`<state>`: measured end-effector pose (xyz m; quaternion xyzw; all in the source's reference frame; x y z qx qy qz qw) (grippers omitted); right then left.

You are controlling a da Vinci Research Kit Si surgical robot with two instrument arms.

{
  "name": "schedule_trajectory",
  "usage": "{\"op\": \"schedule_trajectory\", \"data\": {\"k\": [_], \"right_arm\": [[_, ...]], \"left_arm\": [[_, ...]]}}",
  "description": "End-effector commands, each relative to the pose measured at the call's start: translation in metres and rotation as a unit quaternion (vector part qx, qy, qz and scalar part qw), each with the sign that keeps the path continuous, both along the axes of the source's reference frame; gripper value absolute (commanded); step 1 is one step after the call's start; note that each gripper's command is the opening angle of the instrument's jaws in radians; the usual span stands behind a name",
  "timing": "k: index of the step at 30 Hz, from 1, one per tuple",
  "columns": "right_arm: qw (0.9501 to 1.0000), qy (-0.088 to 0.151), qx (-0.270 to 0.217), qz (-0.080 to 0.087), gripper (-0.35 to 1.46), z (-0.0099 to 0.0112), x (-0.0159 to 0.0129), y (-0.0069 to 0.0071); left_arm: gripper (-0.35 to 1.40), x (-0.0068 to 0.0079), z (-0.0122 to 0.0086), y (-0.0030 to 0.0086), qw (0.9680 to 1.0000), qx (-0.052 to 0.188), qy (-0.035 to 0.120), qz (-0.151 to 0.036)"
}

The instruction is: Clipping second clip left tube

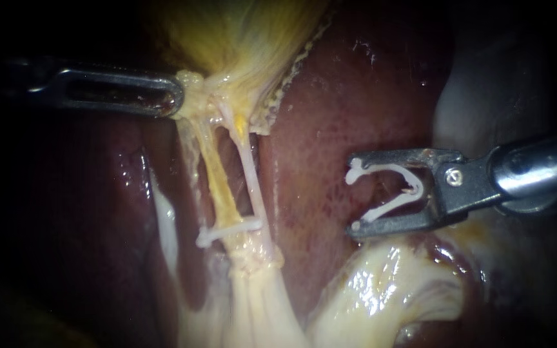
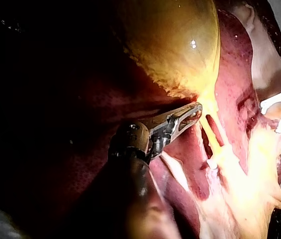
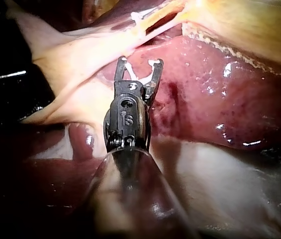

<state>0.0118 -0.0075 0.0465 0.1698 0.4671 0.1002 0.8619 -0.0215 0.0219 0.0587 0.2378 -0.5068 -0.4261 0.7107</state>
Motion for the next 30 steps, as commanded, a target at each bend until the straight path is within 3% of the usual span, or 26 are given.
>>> {"op": "schedule_trajectory", "data": {"k": [1,12,16,30], "right_arm": [[1.0,0.001,-0.002,-0.002,0.5,0.0,0.0002,-0.0001],[0.9975,0.016,0.066,0.019,0.5,0.0007,0.0028,-0.0012],[0.9959,0.023,0.087,0.012,0.5,0.001,0.0038,-0.0015],[0.9913,0.02,0.129,0.019,0.5,0.0034,0.0081,-0.0031]], "left_arm": [[-0.35,0.0,0.0001,0.0,1.0,0.0,0.001,0.0],[-0.35,-0.0003,0.0001,-0.0002,1.0,-0.001,0.001,-0.001],[-0.35,-0.0003,0.0001,-0.0002,1.0,-0.001,0.001,-0.001],[-0.35,-0.0006,0.0003,-0.0004,1.0,-0.002,0.002,-0.002]]}}
